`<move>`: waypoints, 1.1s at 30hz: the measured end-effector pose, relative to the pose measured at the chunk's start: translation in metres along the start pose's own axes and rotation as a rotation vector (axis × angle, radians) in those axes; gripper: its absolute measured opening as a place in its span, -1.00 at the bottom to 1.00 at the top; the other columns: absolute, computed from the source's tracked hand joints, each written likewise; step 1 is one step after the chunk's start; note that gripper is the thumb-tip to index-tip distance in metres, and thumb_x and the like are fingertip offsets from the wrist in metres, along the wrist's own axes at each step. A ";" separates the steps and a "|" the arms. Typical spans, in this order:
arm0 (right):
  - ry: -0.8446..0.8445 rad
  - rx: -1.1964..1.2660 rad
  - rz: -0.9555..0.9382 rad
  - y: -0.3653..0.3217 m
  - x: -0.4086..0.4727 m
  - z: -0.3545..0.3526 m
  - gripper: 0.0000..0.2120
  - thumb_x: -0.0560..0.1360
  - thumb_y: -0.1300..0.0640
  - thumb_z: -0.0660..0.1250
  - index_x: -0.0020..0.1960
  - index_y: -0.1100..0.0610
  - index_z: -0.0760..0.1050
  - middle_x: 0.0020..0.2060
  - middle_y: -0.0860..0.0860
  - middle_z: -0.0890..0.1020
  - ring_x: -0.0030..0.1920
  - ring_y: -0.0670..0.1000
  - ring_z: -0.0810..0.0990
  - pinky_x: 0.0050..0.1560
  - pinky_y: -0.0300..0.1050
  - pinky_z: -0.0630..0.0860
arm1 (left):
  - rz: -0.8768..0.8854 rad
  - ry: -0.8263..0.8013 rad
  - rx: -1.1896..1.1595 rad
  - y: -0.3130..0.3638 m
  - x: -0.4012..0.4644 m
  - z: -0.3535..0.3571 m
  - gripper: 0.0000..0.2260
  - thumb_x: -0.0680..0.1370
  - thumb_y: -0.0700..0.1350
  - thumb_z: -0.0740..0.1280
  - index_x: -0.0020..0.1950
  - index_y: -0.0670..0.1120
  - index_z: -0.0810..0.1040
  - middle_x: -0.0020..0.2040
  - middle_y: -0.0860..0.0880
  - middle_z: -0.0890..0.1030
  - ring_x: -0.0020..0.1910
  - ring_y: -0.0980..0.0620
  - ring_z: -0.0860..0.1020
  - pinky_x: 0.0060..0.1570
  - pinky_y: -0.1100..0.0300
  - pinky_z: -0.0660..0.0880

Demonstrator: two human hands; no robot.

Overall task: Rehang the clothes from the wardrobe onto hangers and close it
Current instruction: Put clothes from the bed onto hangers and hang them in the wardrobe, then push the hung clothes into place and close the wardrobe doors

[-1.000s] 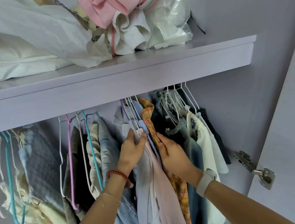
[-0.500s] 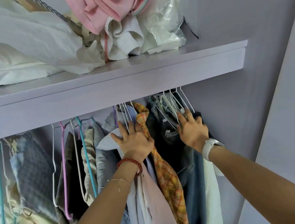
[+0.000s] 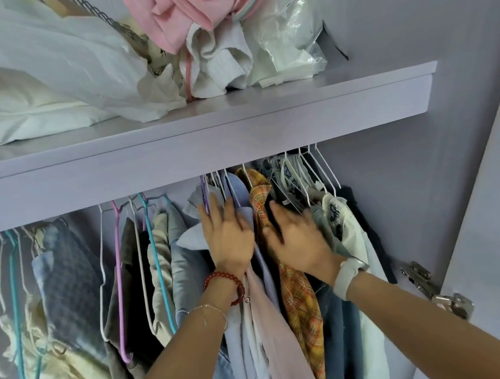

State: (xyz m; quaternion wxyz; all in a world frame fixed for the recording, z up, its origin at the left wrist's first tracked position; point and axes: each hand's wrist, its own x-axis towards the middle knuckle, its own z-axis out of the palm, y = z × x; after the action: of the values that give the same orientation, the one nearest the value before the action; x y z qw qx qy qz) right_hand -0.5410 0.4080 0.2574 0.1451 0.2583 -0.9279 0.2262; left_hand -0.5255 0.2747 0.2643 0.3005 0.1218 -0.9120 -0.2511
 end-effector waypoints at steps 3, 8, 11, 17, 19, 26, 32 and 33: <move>-0.155 0.149 -0.059 -0.018 -0.001 0.013 -0.39 0.55 0.20 0.11 0.50 0.18 -0.10 0.49 0.10 0.11 0.42 0.13 0.23 0.34 0.00 0.29 | -0.078 0.024 -0.199 -0.013 -0.003 -0.006 -0.59 0.60 -0.26 0.07 0.46 -0.23 0.18 0.52 -0.17 0.06 0.49 -0.16 0.04 0.46 0.06 0.00; -0.170 0.265 0.010 -0.019 0.002 0.017 -0.28 0.45 0.43 0.11 0.51 0.14 -0.09 0.50 0.07 0.03 0.40 0.19 0.27 0.36 0.03 0.26 | -0.158 -0.020 -0.385 -0.026 -0.007 -0.017 -0.53 0.56 -0.36 0.08 0.47 -0.15 0.20 0.50 -0.20 0.09 0.44 -0.13 0.18 0.16 0.40 0.16; -0.159 0.310 -0.001 -0.019 0.000 0.018 -0.33 0.47 0.43 0.08 0.50 0.14 -0.06 0.50 0.05 0.06 0.43 0.14 0.22 0.41 -0.04 0.19 | -0.170 -0.023 -0.373 -0.029 -0.008 -0.018 -0.52 0.56 -0.33 0.10 0.48 -0.14 0.17 0.40 -0.26 0.29 0.35 -0.21 0.32 0.27 0.14 0.24; -0.072 0.300 0.039 -0.027 -0.019 0.022 -0.50 0.60 0.17 0.04 0.50 0.11 -0.02 0.49 0.06 0.09 0.47 0.10 0.12 0.43 -0.04 0.16 | -0.145 -0.074 -0.333 -0.031 -0.008 -0.021 -0.56 0.61 -0.23 0.06 0.49 -0.08 0.14 0.43 -0.23 0.26 0.35 -0.20 0.32 0.24 0.00 0.36; -0.025 0.258 0.074 -0.022 -0.032 0.018 -0.51 0.60 0.14 0.04 0.50 0.12 0.00 0.49 0.06 0.10 0.48 0.07 0.08 0.46 -0.04 0.10 | -0.152 -0.079 -0.279 -0.028 -0.009 -0.021 -0.58 0.62 -0.18 0.06 0.49 -0.08 0.16 0.48 -0.21 0.16 0.42 -0.18 0.22 0.34 -0.06 0.25; 0.207 -0.118 0.134 0.004 -0.098 -0.044 -0.55 0.57 0.18 0.08 0.45 0.18 0.18 0.43 0.11 0.26 0.44 0.09 0.17 0.45 -0.07 0.07 | 0.299 -0.088 0.160 0.015 -0.054 -0.027 -0.53 0.59 -0.02 0.08 0.50 -0.01 0.11 0.53 -0.07 0.02 0.50 -0.10 -0.07 0.40 -0.19 -0.15; 0.278 -0.390 0.218 0.022 -0.194 -0.117 -0.54 0.53 0.21 0.13 0.43 0.20 0.22 0.43 0.15 0.26 0.46 0.17 0.12 0.44 0.12 -0.01 | 0.588 -0.126 0.231 0.094 -0.123 -0.041 -0.50 0.60 0.02 0.03 0.52 0.01 0.00 0.54 -0.05 -0.02 0.50 -0.10 -0.10 0.42 -0.20 -0.10; 0.318 -0.406 0.193 0.022 -0.214 -0.134 -0.54 0.48 0.26 0.23 0.37 0.24 0.32 0.37 0.21 0.35 0.42 0.24 0.23 0.40 0.20 0.10 | 0.619 -0.108 0.200 0.112 -0.137 -0.047 -0.50 0.60 0.01 0.05 0.52 0.01 0.01 0.54 -0.06 -0.02 0.50 -0.10 -0.09 0.42 -0.20 -0.10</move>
State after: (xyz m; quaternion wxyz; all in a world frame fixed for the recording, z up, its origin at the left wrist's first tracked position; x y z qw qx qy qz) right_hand -0.3560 0.5799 0.2812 0.3155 0.0954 -0.9402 0.0861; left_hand -0.3966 0.4021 0.2896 0.3004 -0.1455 -0.9405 -0.0632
